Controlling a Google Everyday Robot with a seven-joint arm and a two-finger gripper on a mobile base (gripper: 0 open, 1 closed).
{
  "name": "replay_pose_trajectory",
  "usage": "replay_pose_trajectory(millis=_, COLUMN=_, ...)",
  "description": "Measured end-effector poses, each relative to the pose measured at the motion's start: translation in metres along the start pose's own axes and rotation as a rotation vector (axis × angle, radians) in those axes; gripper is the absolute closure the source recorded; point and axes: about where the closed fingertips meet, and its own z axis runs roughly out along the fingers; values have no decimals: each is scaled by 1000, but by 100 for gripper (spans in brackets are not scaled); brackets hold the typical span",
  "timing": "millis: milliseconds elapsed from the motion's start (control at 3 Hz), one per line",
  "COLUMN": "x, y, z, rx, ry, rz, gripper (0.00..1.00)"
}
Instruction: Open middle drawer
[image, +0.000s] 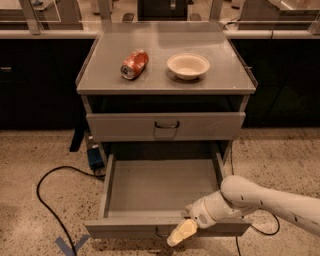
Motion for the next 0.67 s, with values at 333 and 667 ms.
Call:
replay_pose_trajectory(millis=333, x=14, y=11, z=9, rx=-66, ry=13, rz=17, gripper=0)
replay_pose_trajectory(millis=667, x=12, y=12, z=7, rx=-66, ry=13, rz=17, gripper=0)
